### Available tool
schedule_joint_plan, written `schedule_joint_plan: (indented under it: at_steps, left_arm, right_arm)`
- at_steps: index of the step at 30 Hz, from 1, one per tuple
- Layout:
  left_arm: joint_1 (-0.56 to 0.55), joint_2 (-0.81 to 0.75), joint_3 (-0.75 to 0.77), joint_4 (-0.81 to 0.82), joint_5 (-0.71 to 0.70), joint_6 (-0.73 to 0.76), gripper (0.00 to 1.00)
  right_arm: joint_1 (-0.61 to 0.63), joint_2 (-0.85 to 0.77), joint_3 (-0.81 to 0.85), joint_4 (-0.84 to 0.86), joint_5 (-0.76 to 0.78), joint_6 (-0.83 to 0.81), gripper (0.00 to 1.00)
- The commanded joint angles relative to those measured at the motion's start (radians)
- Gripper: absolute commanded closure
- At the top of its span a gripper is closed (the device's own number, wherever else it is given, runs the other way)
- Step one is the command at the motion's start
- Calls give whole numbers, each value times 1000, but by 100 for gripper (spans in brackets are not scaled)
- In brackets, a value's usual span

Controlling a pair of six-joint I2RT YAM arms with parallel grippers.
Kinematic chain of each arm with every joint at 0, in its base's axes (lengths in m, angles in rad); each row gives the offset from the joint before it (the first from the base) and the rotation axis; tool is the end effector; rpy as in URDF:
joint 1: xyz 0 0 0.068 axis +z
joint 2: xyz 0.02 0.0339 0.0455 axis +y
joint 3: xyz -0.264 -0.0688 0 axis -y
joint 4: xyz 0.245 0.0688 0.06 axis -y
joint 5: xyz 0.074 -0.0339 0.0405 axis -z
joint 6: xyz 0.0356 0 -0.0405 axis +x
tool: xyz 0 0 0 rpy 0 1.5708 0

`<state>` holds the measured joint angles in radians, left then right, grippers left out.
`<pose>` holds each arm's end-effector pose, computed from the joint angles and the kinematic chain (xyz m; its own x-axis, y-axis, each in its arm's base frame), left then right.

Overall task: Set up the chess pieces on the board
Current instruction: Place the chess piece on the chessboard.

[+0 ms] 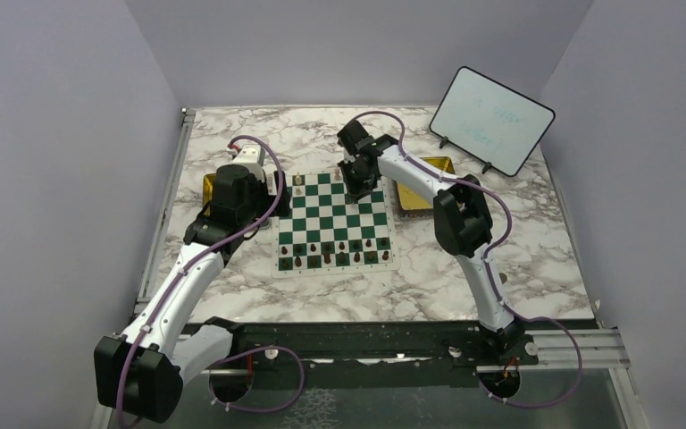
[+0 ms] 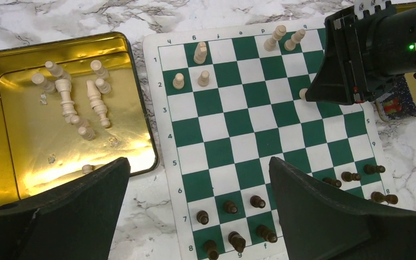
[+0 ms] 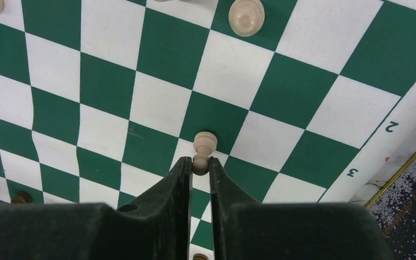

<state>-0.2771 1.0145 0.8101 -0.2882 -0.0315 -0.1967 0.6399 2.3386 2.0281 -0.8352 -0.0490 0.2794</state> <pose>0.2208 -0.0616 0.2949 -0.4943 -0.0625 -0.8670 0.1531 0.9756 -0.1576 0.4002 0.3001 0.1859 -0.8714 -0.3053 -0.3841 -0.3873 0.9085 0.1566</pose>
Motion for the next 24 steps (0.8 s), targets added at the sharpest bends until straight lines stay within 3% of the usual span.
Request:
schedule_joint_plan:
  at_steps: [1,9,16,24]
  left_arm:
    - [-4,-4,4,1,-19,14,1]
    - [-4,-2,3,4,-17,14,1]
    - [-4,2,3,7,-12,13,1]
    - [-4,-1,2,6,-10,11,1]
  right_arm:
    - [-3,32,21,-8,25,-14,78]
    - [-2,3,-8,39,38,-15,76]
    - [-3,-25,-33,76,35,-21,86]
    - [-2,-47,-31,114,95,-17,89]
